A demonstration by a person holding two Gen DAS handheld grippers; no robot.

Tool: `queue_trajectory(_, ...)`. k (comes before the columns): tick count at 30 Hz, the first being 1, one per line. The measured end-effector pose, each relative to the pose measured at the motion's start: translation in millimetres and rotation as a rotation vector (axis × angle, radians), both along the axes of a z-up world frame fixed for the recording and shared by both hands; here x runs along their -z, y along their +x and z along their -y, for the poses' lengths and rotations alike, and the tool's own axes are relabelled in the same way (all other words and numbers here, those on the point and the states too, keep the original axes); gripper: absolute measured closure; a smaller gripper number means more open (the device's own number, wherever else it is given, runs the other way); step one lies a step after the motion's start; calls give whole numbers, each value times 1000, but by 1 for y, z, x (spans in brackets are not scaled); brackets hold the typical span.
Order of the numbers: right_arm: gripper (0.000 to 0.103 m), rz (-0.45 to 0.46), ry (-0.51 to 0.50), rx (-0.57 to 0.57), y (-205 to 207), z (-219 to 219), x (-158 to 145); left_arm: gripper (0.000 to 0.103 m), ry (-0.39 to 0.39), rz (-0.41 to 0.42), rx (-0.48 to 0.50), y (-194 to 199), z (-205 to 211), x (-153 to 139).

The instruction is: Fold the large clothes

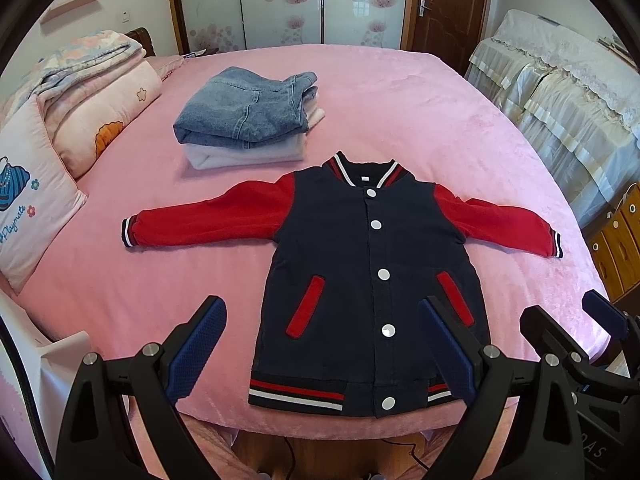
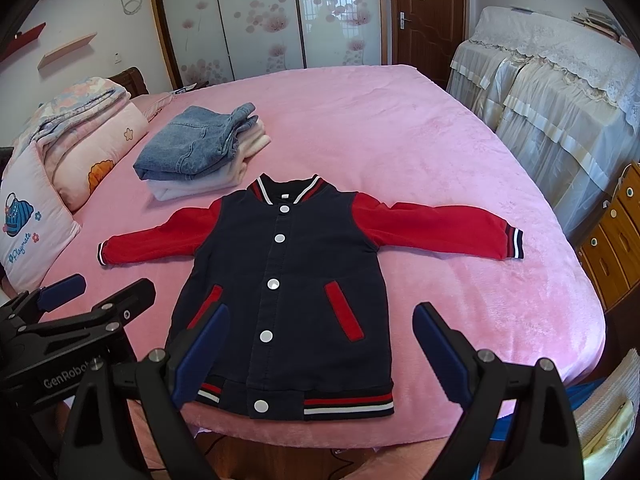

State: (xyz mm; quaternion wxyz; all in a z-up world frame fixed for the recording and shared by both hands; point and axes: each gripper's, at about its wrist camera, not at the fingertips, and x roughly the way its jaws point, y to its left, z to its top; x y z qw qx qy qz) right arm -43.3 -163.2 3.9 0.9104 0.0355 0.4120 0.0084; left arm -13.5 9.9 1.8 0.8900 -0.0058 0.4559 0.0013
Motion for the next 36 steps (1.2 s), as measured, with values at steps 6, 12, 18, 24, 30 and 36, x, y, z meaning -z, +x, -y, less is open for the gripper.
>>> queue_trajectory(6,9,0,-1,0,0,0,0,8,6,-3,4,-1,1,1)
queue_trajectory(12,9,1,0,1,0,0,0,8,17,4,4,-2,2,0)
queue_trajectory(18,9,4,1,2,-1,3,-2,8,16,4,7,-3,3,-2)
queue_trajectory(24,9,13,2,-3,0,5,-6,8,3,12,10,-2,6,-4)
queue_trajectory(30,9,25,2,-11,3,8,-11,8,7,26,11,0,8,-9)
queue_trajectory(36,9,37,-1,-19,6,9,-14,8,8,38,14,3,10,-13)
